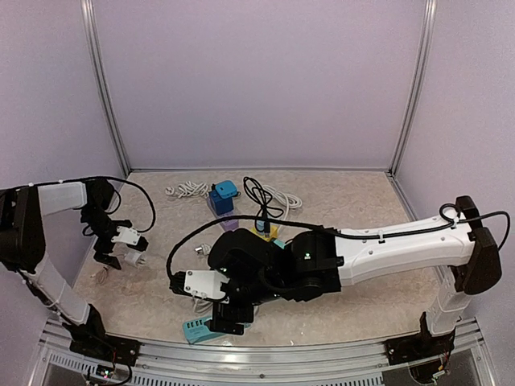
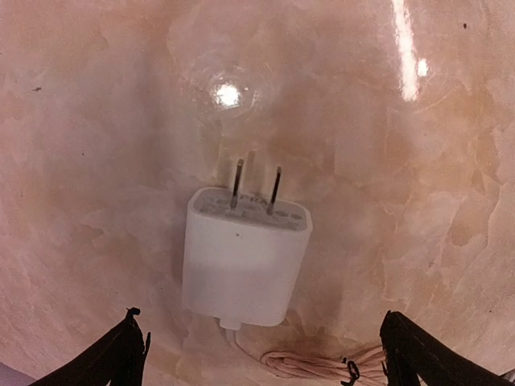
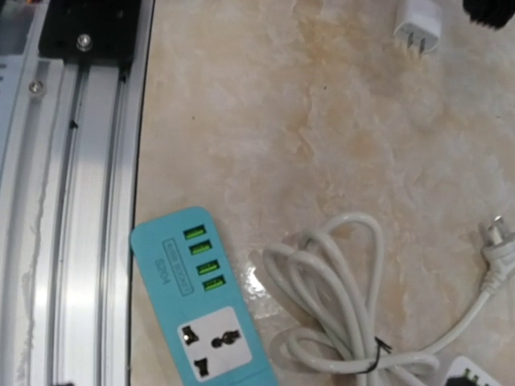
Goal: Insert the plug
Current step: Pick up the plug from the center of the board.
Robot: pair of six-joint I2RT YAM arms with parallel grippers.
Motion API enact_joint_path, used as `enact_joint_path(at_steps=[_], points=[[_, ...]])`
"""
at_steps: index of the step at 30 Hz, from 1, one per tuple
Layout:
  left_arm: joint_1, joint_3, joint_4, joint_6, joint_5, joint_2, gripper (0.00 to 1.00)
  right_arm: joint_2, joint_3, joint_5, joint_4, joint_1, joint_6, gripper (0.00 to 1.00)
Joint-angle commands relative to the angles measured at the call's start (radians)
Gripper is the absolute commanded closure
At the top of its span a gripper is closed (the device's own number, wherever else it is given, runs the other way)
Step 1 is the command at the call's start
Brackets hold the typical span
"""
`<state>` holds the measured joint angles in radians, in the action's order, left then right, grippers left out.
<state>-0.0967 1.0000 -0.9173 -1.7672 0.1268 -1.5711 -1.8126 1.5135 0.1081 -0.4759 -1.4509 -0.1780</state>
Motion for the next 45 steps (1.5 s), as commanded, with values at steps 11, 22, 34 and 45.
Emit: enact_joint_path(at_steps=[11,22,34,45], points=[[0.13,0.029,0.124,-0.002,-0.144,-0.173,0.12,-0.059,0.004,-0.008,-0.006,0.005,0.041,0.0],[0.156,0.036,0.063,0.071,-0.179,-0.207,0.64,-0.072,0.004,0.0,-0.011,0.005,0.038,0.0],[0.188,0.097,-0.19,0.486,0.297,0.123,1.0,0.141,-0.143,0.099,0.246,0.064,0.156,0.0],[0.437,0.214,-0.215,0.748,0.11,0.499,1.0,0.021,0.067,-0.193,0.387,0.303,0.797,0.27]])
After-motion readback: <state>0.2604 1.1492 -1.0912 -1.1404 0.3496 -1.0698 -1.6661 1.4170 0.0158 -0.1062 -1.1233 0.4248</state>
